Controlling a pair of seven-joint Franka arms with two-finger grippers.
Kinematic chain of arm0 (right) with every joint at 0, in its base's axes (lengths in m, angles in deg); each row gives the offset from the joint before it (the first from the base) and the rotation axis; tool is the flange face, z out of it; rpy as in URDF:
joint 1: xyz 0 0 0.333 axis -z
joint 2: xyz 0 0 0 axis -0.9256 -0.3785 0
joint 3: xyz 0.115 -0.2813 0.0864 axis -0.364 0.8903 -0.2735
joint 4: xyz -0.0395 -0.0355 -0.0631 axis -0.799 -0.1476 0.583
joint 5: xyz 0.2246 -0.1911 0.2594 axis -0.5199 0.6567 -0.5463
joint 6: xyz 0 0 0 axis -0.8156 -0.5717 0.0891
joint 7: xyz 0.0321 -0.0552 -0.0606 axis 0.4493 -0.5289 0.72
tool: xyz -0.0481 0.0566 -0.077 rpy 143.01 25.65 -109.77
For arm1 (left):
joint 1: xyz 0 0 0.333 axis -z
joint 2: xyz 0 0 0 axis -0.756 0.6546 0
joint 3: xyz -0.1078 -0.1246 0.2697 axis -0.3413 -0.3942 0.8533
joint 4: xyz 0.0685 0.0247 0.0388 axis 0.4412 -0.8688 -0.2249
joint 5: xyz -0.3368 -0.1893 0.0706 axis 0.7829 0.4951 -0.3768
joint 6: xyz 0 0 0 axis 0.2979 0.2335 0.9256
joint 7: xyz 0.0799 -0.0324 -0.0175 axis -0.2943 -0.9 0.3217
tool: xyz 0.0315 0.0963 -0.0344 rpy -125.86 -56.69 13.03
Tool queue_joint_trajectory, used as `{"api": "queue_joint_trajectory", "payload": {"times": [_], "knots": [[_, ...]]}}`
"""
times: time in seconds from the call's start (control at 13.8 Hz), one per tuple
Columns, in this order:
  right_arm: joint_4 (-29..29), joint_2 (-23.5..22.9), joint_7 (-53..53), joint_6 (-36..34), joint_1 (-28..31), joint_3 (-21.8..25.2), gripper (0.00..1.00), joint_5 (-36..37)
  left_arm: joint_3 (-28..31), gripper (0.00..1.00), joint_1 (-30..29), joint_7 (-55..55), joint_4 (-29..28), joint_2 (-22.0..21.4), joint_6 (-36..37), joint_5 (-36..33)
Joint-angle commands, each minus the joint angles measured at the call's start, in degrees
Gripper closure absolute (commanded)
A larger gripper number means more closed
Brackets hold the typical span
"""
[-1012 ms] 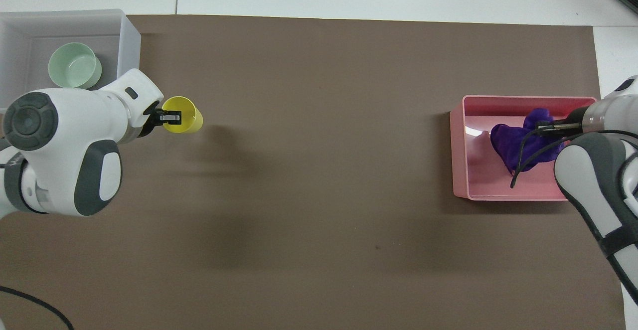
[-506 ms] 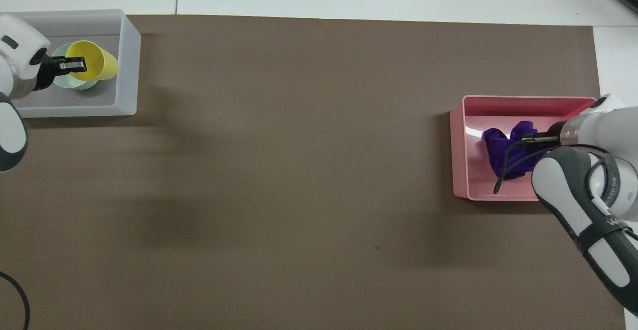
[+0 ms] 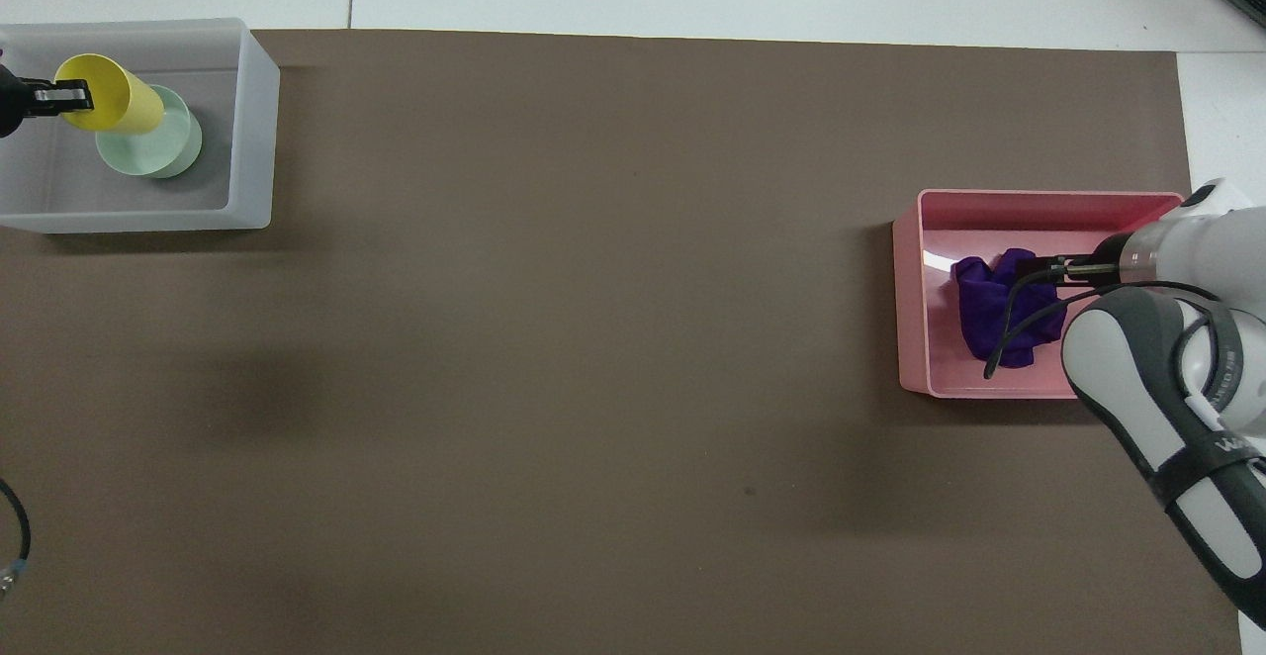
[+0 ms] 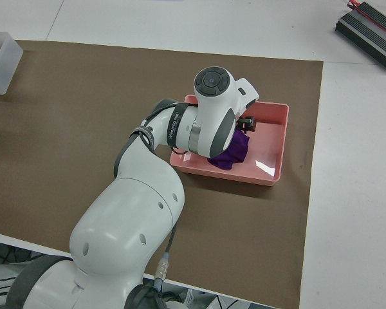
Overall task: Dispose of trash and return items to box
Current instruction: 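Place the cup in the green bowl while the right gripper releases cloth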
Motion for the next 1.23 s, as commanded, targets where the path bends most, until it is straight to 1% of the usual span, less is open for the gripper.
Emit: {"api": "queue_joint_trajectory", "payload": {"times": [0.0, 0.22, 0.36, 0.43, 0.65, 0.72, 0.94, 1.16], "knots": [[4.12, 1.85, -5.11, -7.69, -1.66, -0.62, 0.00, 0.52, -0.58, 1.00, -1.77, -2.29, 10.38, 6.65, 6.40, 0.22], [5.27, 3.68, -10.12, -11.75, -4.04, -0.62, 0.00, 0.60, -0.49, 1.00, -2.13, -3.53, 10.67, 8.42, 6.51, 0.13], [7.46, 5.01, -10.93, -16.57, -4.39, -0.71, 0.00, 0.52, -0.49, 1.00, -3.26, -5.02, 10.67, 9.39, 6.51, 0.22], [9.91, 5.27, -12.06, -20.17, -4.66, -0.71, 0.00, 0.60, -0.67, 1.00, -4.23, -6.33, 10.67, 10.00, 6.51, 0.22], [18.17, 5.27, -13.91, -30.54, -5.27, -0.79, 0.00, 0.60, -0.67, 1.00, -4.41, -6.61, 9.71, 10.18, 6.16, 0.74], [20.11, 5.19, -14.18, -32.75, -5.97, -0.71, 0.00, 0.60, -0.67, 1.00, -4.41, -6.61, 8.39, 10.09, 5.55, 0.75], [23.02, 6.85, -14.09, -36.89, -6.15, -0.79, 0.00, 0.60, -0.75, 1.00, -3.71, -6.52, 7.77, 10.01, 4.67, 2.49], [30.04, 6.68, -13.48, -45.05, -6.06, -0.62, 0.00, 0.43, -0.75, 1.00, -3.54, -6.52, 4.87, 9.57, 1.68, 2.59]]}}
